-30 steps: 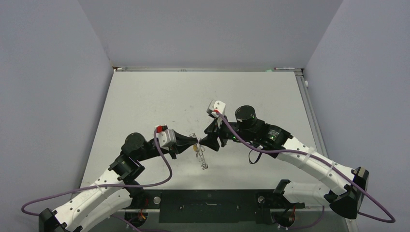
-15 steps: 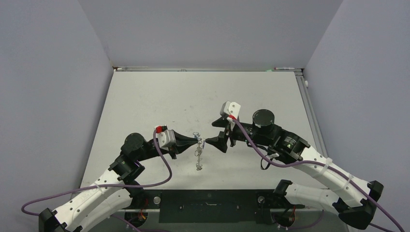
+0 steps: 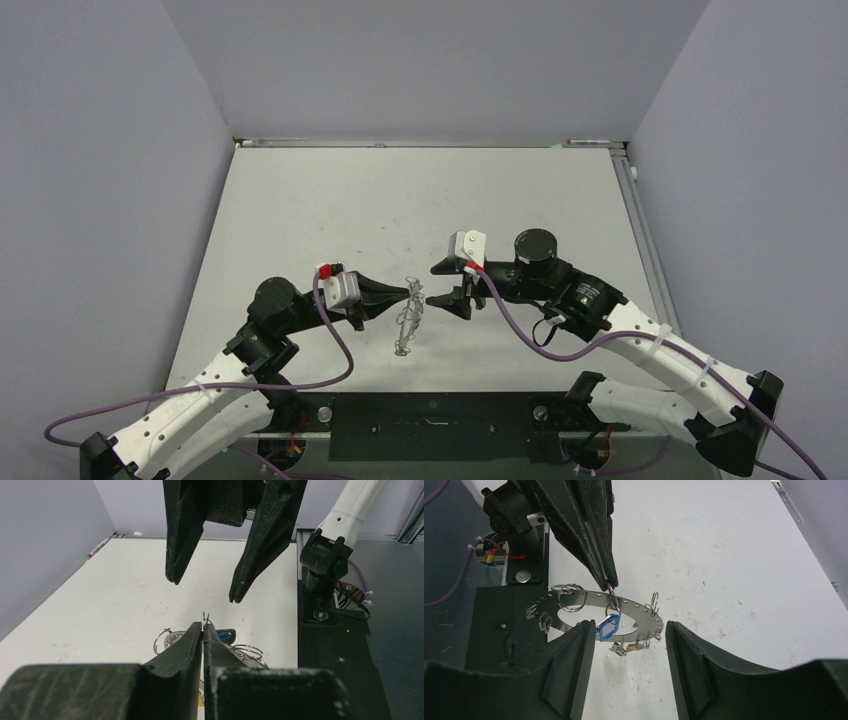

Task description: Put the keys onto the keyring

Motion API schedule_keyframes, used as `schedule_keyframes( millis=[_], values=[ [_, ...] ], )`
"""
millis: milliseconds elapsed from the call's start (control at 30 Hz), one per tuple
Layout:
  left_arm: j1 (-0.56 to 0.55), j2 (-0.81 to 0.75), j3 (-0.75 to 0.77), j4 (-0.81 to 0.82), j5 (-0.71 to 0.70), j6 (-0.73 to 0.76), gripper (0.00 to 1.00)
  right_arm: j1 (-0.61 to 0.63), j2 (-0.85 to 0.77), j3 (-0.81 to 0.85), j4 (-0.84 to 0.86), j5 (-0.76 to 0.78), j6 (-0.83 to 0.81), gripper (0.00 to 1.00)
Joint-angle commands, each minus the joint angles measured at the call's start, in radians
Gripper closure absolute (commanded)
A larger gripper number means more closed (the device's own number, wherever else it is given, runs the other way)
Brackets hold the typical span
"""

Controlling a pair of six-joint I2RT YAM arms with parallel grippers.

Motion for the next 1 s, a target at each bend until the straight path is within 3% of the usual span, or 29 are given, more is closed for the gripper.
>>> schedule_keyframes(
  millis=[0, 433, 633, 800, 933, 967],
  values=[
    [-0.001, -0.014, 0.009, 0.086, 0.018, -0.004, 1.00, -0.012, 0.023, 0.035, 0.091, -0.079, -0.021, 0.48],
    [-0.001, -0.014, 0.004, 0.084, -0.005, -0.004, 1.00, -0.012, 0.164, 0.001, 0.213, -0.219, 0.070, 0.72],
    [-0.001, -0.004, 0.007, 0.085, -0.005, -0.004, 1.00, -0.012, 0.143, -0.028, 0.297, -0.228, 0.086, 0.94],
    [-0.001, -0.003, 0.009, 0.073, -0.019, -0.004, 1.00, -0.012, 0.132, -0.034, 0.298, -0.224, 0.078, 0.95],
    [-0.001, -0.014, 0.021, 0.026, -0.041, 0.020, 1.00, -0.012, 0.130, 0.009, 0.200, -0.188, 0.037, 0.95],
    [-0.001, -0.021, 0.023, 0.016, -0.047, 0.030, 0.94, -0.013, 0.130, 0.024, 0.169, -0.179, 0.027, 0.95]
  ],
)
